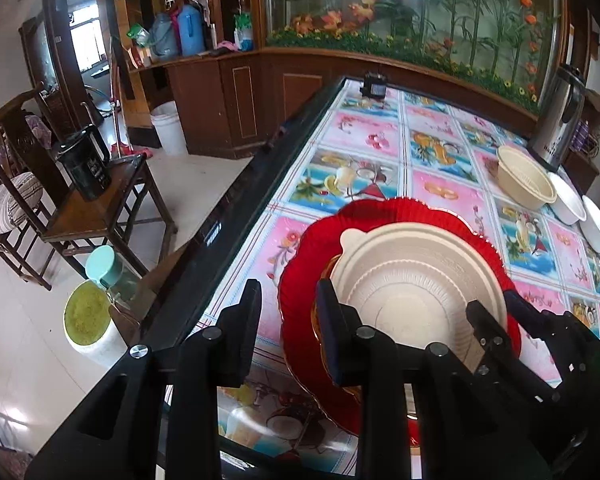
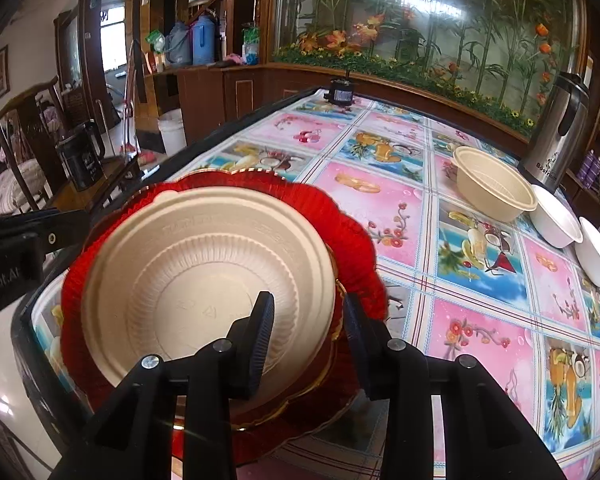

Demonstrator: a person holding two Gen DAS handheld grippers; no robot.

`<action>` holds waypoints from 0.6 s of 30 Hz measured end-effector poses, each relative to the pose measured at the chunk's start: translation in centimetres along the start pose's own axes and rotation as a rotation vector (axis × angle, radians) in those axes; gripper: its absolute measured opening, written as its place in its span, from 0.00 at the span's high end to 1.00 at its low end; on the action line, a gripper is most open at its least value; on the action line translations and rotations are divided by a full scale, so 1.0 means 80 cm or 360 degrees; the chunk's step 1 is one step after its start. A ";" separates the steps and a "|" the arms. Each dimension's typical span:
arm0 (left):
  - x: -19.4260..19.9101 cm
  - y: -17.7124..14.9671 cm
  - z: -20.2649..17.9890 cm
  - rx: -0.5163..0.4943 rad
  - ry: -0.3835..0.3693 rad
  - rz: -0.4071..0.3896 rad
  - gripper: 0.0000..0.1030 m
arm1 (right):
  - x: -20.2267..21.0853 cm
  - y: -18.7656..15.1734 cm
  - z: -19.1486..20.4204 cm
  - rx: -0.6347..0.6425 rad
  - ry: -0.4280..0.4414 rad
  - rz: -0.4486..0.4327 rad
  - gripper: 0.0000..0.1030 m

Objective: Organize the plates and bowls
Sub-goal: 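Lower the beige bowl onto the red plates and open both tools, then move both tools toward the smaller beige ribbed bowl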

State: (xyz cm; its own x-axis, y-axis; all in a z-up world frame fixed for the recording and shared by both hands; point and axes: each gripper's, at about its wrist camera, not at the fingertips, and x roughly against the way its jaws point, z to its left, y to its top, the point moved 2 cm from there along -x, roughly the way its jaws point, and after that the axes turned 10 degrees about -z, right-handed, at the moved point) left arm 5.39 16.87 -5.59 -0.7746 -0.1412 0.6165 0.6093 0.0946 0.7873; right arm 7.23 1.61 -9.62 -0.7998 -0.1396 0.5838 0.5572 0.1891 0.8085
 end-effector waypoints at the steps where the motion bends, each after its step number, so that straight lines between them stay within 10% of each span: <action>1: 0.002 0.001 0.000 0.0004 0.0000 -0.0008 0.75 | 0.003 0.001 -0.002 -0.0012 0.0004 -0.0019 0.61; 13: 0.041 0.003 -0.045 -0.0006 -0.0155 -0.0131 0.75 | 0.048 0.012 -0.092 -0.0260 -0.0074 -0.0274 0.44; 18: 0.064 0.003 -0.106 -0.0138 -0.0263 -0.0186 0.36 | 0.051 -0.004 -0.165 -0.0379 -0.0200 -0.0258 0.44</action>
State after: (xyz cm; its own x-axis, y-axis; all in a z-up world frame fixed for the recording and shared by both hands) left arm 3.03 7.82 -2.39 -0.8539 0.0177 0.5202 0.5203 0.0012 0.8540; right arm 6.72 -11.88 -6.48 -0.8955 -0.0252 0.4443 0.4450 -0.0611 0.8934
